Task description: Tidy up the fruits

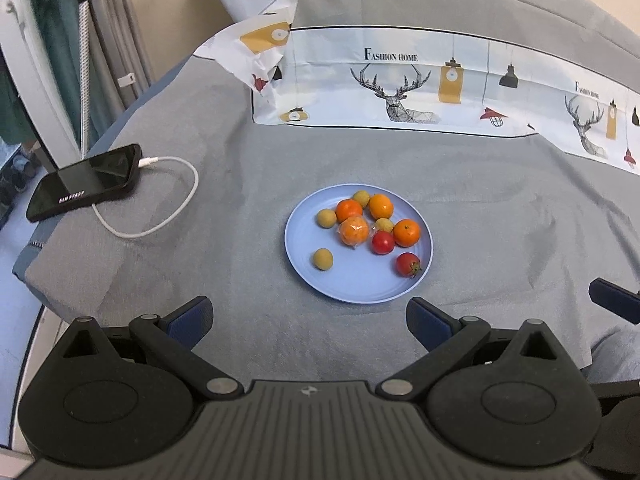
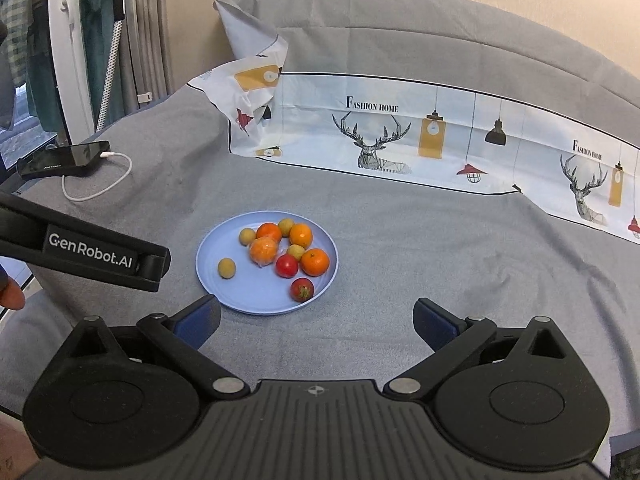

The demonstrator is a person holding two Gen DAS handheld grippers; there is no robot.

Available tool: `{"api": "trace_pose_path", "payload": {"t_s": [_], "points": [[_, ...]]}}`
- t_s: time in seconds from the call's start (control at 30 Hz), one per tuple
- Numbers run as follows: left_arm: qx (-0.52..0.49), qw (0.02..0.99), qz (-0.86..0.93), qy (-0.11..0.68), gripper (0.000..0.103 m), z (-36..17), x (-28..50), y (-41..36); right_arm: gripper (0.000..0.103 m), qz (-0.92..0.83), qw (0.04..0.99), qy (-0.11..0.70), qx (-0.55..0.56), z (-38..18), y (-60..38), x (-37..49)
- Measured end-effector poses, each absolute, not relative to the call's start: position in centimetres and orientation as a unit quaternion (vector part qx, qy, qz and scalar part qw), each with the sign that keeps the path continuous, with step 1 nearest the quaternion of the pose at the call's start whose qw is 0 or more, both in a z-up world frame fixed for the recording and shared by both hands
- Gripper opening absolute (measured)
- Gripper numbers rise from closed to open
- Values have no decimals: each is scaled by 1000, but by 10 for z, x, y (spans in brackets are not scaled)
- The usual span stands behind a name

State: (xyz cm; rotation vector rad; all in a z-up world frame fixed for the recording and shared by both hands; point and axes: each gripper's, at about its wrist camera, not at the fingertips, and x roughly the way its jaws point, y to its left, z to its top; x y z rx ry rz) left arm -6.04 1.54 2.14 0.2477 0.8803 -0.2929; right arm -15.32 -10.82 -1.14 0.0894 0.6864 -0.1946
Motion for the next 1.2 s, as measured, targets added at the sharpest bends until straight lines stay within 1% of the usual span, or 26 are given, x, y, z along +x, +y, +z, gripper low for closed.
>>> {"api": "trace_pose_path", "payload": {"t_s": [0.2, 0.43, 0.6, 1.2], "points": [[139, 890, -108, 421, 103, 19, -58, 14, 102, -95, 937, 333, 41, -11, -106, -153], [138, 896, -97, 412, 103, 21, -56, 18, 102, -90, 938, 334, 39, -11, -105, -152], [125, 891, -99, 426, 103, 20, -53, 20, 102, -91, 937, 336, 41, -11, -106, -152], [138, 892, -93, 419, 103, 18, -53, 18, 102, -87, 936, 340, 36, -13, -104, -149]]}}
